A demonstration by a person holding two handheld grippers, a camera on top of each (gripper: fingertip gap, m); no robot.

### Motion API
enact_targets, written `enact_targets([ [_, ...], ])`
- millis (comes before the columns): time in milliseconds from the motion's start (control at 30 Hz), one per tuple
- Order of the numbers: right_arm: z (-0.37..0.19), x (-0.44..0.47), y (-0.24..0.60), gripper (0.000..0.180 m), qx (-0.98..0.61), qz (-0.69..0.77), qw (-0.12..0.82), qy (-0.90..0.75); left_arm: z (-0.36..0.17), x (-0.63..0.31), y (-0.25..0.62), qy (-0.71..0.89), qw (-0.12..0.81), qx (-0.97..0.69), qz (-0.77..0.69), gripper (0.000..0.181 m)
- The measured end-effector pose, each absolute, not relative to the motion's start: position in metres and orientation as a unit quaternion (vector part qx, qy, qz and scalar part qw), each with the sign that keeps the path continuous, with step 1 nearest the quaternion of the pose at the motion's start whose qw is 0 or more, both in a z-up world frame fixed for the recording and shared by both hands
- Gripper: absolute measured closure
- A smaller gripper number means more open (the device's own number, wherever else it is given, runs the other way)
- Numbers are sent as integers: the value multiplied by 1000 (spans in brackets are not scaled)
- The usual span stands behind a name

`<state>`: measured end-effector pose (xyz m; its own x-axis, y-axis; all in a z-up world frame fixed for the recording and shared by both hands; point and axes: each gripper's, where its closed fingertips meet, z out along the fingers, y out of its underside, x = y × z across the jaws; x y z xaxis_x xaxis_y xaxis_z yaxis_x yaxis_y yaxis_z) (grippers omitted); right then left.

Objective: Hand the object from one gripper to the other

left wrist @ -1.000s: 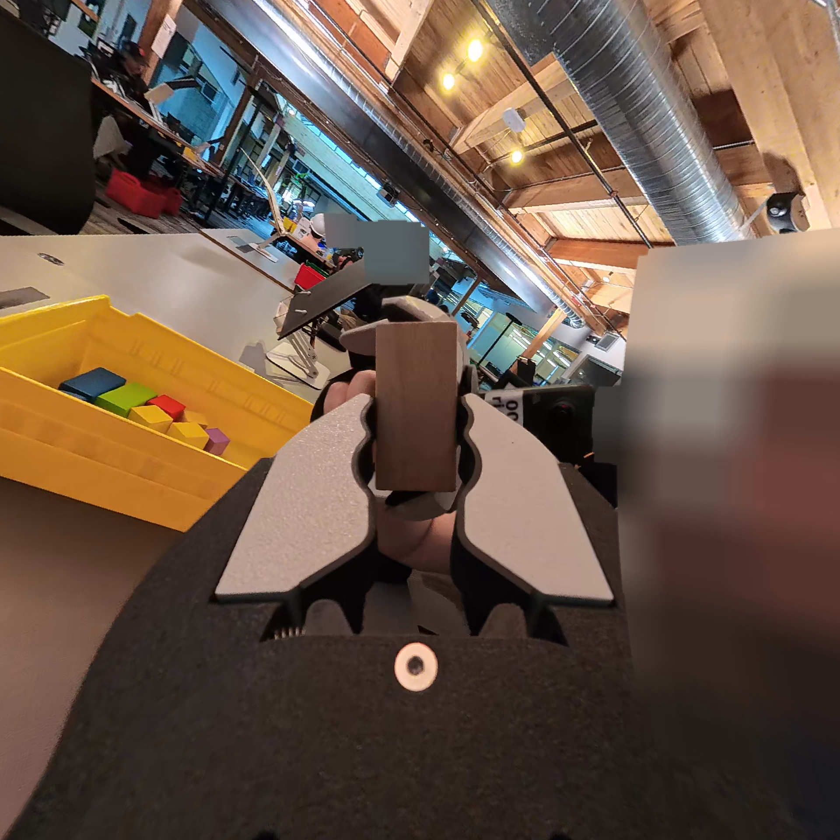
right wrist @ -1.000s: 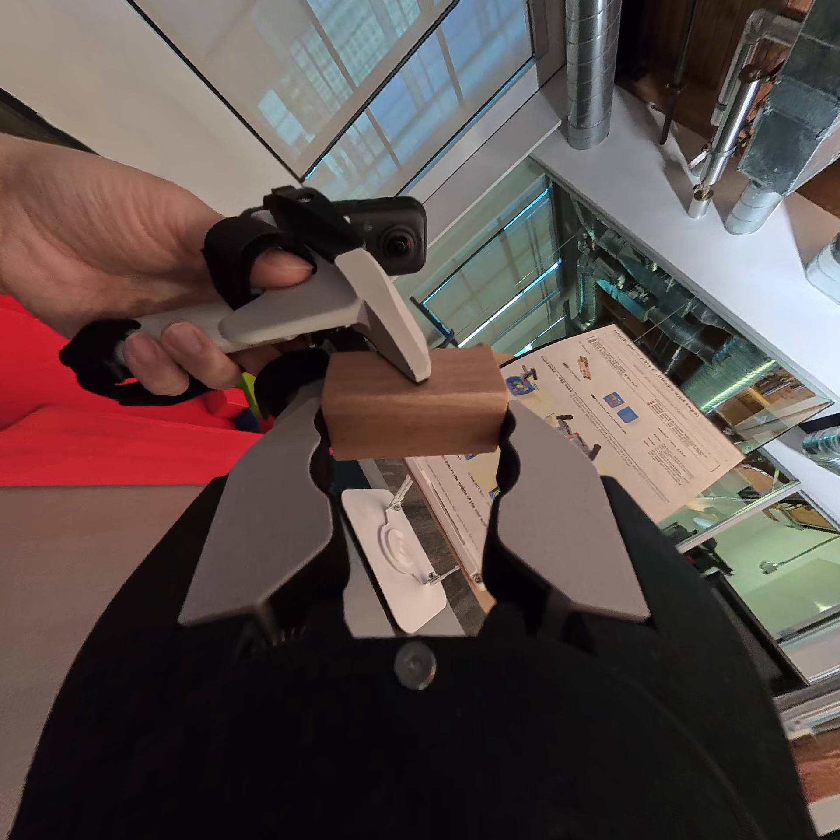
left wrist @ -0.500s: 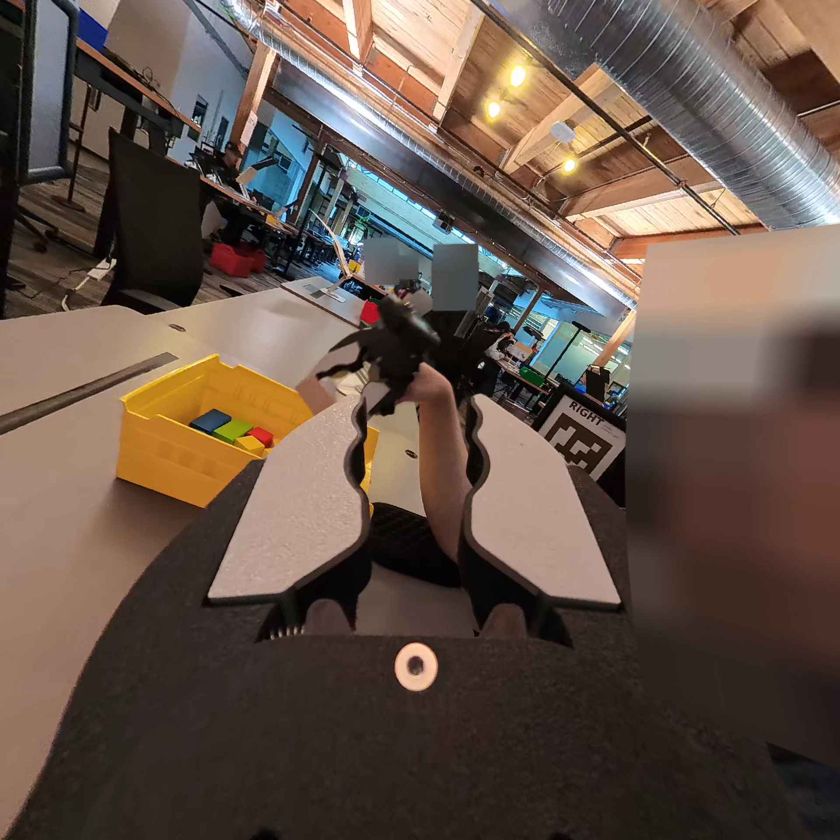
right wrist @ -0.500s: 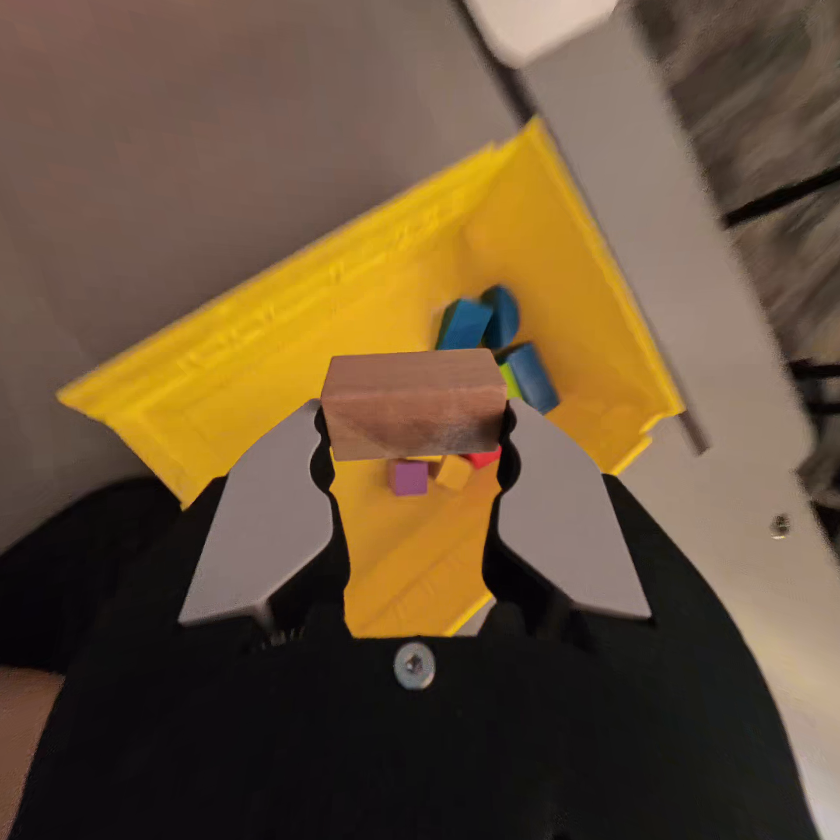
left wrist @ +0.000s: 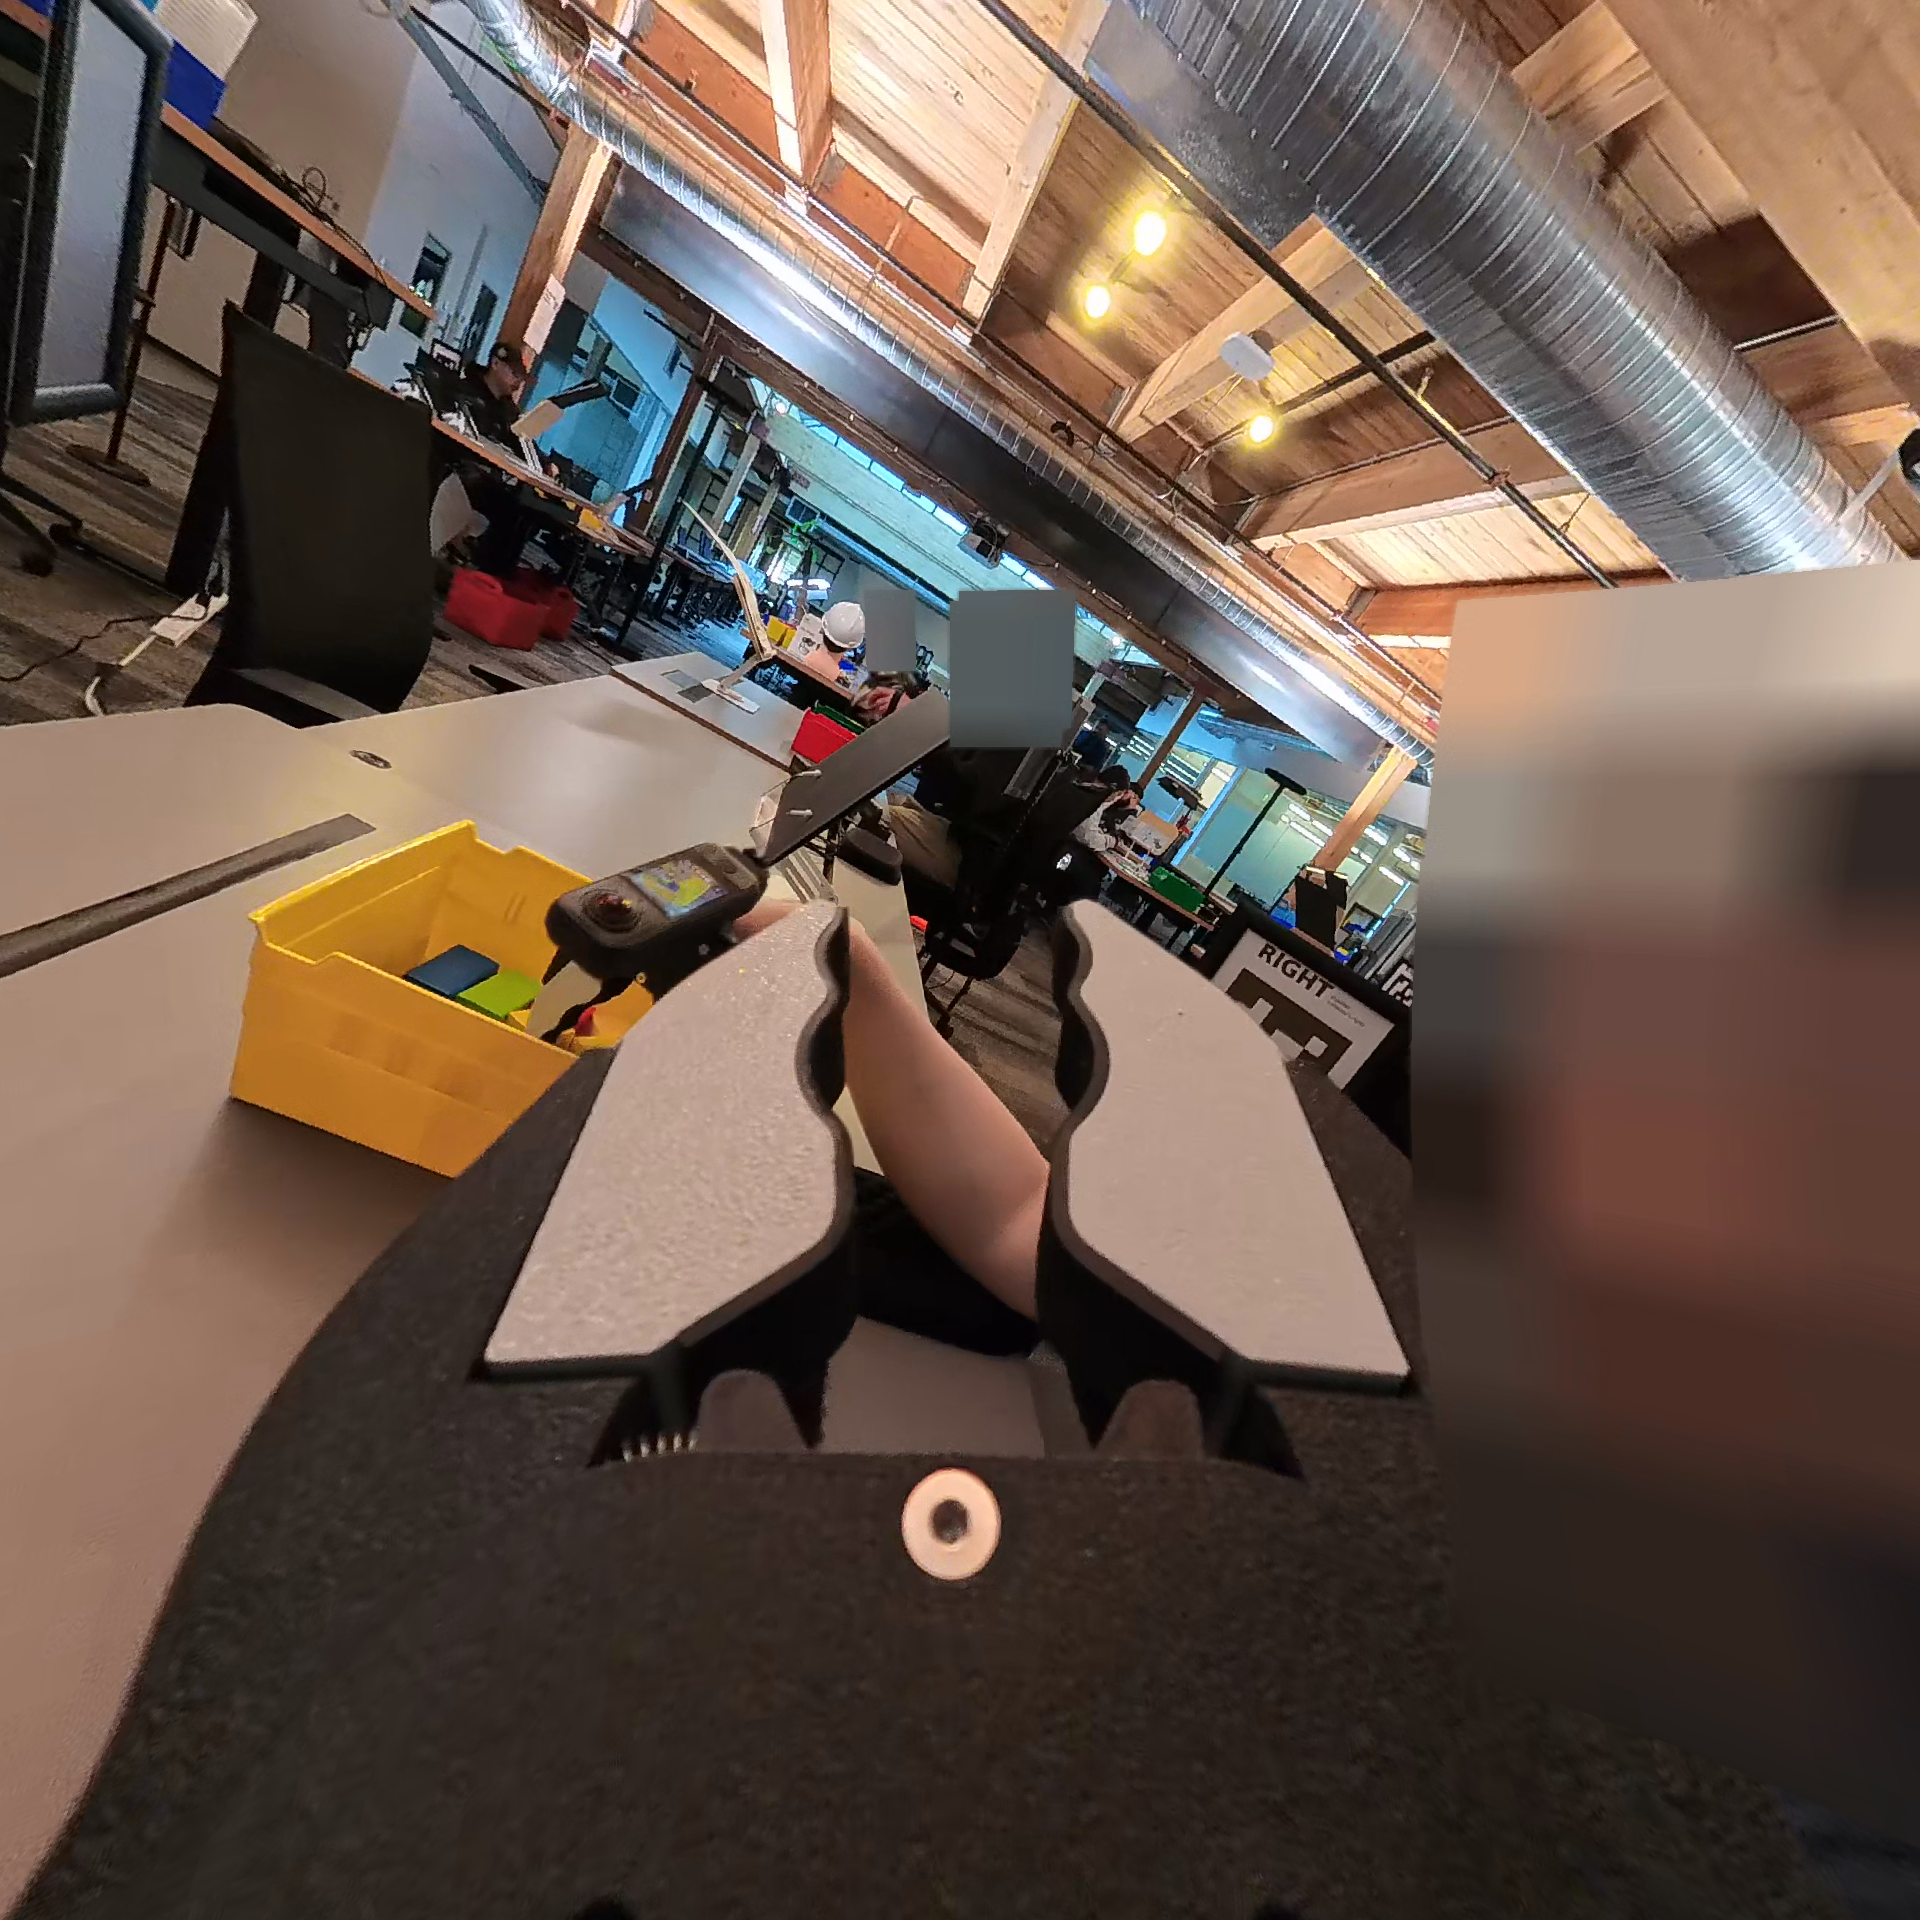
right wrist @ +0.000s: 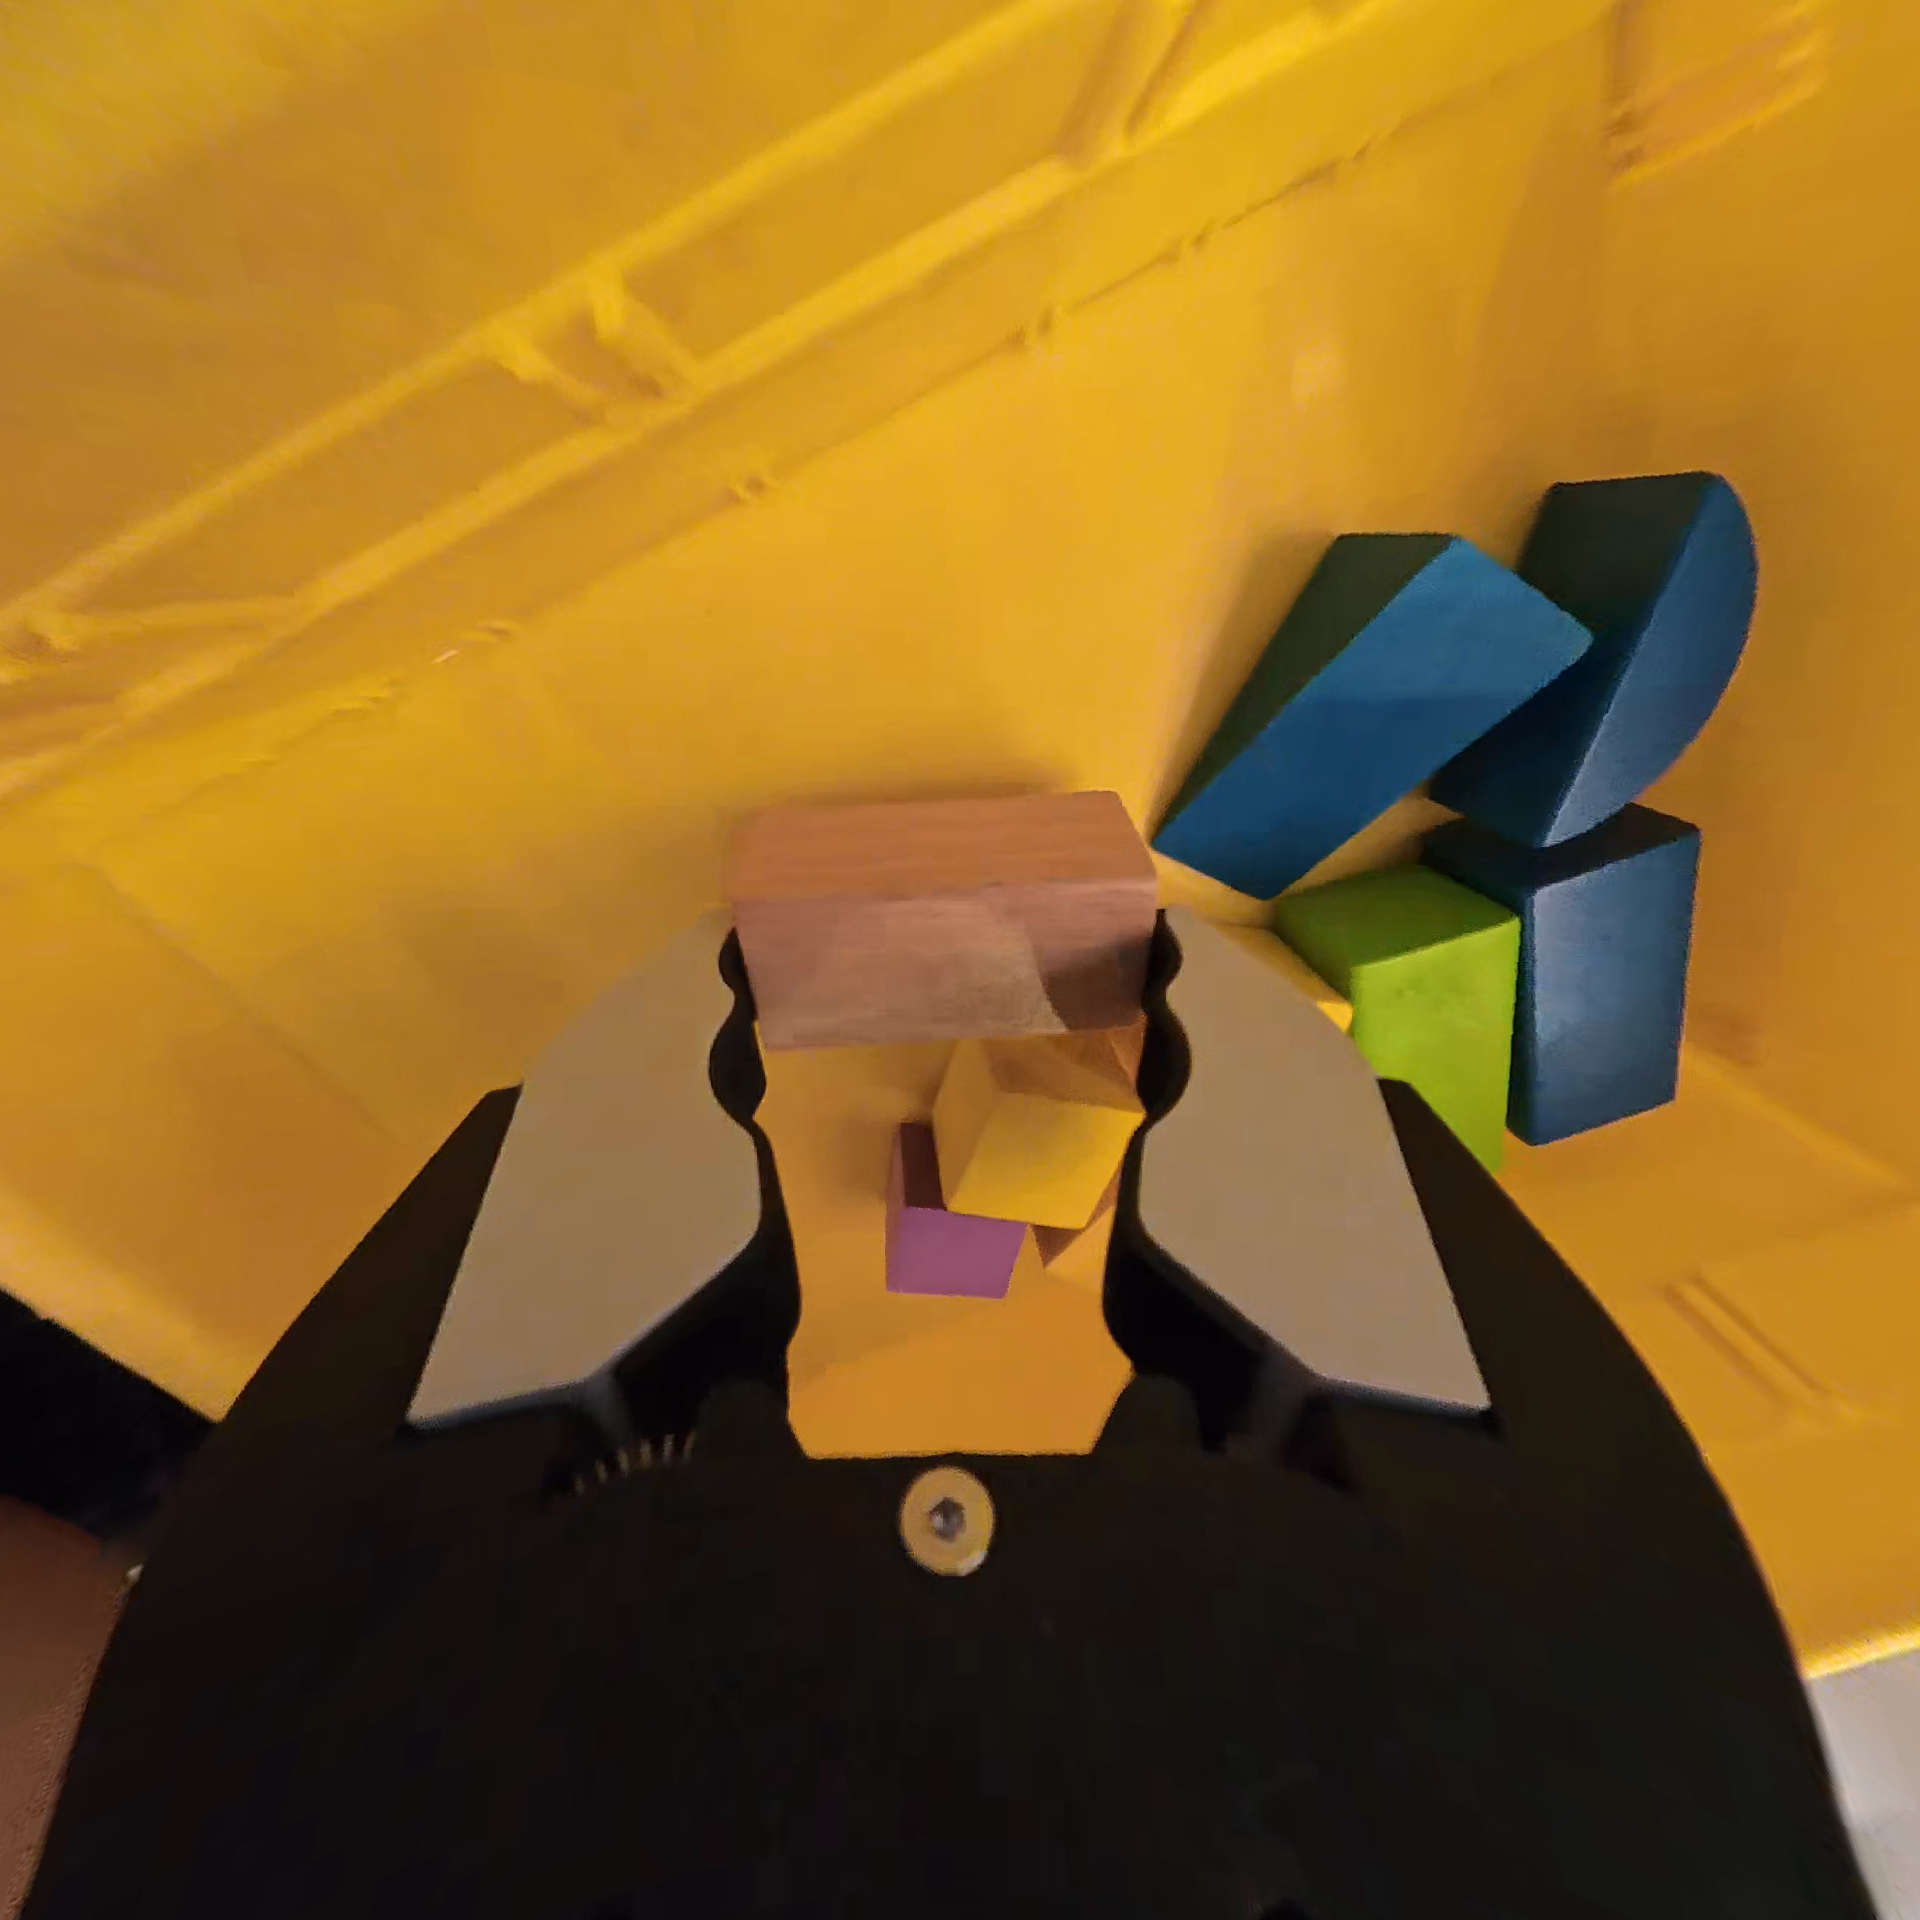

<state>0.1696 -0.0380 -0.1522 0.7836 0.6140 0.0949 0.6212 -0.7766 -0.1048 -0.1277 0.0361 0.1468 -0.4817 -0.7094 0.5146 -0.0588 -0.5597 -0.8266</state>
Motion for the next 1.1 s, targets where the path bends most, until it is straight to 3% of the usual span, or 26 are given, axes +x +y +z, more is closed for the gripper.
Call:
enact_targets([
  [933, -140, 185, -29, 112, -925, -82, 125, -349, 163, -155, 51, 397, 229, -443, -771, 146],
  [1100, -99, 180, -26, 114, -914, -99, 199, -339, 136, -176, 109, 394, 338, -554, -651, 146],
])
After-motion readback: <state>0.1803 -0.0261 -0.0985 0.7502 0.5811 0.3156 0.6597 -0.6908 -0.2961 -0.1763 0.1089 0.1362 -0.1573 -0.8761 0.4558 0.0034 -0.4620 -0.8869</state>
